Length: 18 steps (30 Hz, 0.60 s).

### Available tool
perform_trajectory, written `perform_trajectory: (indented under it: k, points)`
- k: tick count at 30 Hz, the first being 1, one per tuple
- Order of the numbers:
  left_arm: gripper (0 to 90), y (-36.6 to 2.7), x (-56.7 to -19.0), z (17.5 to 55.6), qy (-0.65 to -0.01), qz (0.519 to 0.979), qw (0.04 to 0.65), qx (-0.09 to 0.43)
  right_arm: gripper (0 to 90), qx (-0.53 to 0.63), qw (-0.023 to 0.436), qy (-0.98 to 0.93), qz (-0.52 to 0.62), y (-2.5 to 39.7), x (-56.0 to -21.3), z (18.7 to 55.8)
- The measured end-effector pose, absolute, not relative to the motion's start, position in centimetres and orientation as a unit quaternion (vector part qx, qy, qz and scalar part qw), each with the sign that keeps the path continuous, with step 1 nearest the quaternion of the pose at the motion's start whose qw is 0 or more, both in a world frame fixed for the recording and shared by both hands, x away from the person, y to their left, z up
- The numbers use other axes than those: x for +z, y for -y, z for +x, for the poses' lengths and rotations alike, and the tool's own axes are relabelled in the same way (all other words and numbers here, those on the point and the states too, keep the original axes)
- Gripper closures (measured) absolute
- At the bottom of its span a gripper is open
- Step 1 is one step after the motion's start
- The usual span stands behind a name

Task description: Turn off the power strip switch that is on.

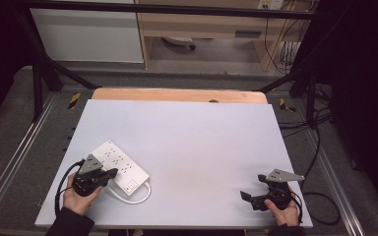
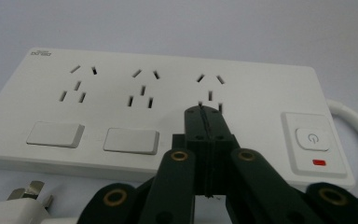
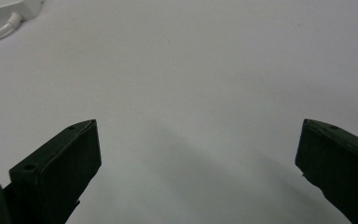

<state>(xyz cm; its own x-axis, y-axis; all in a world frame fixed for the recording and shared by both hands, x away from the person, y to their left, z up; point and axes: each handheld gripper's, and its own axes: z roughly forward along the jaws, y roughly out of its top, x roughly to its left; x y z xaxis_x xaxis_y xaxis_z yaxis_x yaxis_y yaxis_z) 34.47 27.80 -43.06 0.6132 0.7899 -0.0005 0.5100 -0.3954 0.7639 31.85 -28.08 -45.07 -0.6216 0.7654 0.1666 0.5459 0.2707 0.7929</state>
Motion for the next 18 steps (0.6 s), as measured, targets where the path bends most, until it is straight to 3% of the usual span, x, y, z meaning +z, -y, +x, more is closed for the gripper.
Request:
perform_trajectory:
  k: [18]
  points:
    - [90.0,-28.01,-43.28,34.46,-0.397,0.811,0.388,0.186,0.7,0.439,0.125,-0.787,0.416,28.04,-45.07,31.85]
